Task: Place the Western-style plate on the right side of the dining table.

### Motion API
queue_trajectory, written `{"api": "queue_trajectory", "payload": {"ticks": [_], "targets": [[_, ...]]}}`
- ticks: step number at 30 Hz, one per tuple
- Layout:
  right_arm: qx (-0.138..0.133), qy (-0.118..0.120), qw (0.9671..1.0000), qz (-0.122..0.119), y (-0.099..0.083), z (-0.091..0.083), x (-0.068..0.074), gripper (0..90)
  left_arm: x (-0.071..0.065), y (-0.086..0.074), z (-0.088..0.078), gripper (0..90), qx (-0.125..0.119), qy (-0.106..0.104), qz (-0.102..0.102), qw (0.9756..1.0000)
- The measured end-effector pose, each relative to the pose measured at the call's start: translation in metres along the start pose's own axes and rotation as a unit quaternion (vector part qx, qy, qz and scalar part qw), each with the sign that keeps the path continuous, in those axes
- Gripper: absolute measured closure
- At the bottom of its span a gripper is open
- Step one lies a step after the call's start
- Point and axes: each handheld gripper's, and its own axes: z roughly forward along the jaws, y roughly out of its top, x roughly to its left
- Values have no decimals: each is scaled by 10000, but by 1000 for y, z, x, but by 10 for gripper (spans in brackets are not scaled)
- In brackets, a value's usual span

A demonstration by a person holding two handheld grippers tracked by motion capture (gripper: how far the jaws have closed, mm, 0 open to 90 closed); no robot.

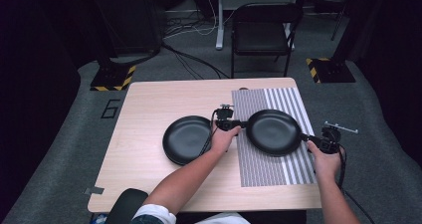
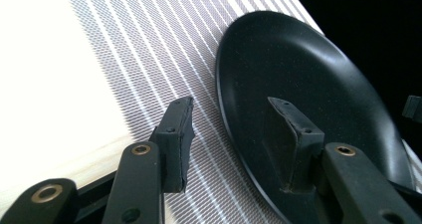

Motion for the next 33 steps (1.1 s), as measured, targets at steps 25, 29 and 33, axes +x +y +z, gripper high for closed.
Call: {"api": "queue_trajectory", "payload": {"ticks": [25, 29, 33], "targets": [[-139, 145, 9967, -787, -14, -39, 21, 442, 65, -11, -115, 522, -520, 621, 386, 9960], [-102, 85, 9957, -913, -17, -42, 23, 437, 78, -15, -133, 518, -616, 700, 356, 9950], [-71, 106, 9954, -954, -21, -43, 22, 432, 92, -23, -146, 510, -600, 880, 371, 9936]]}}
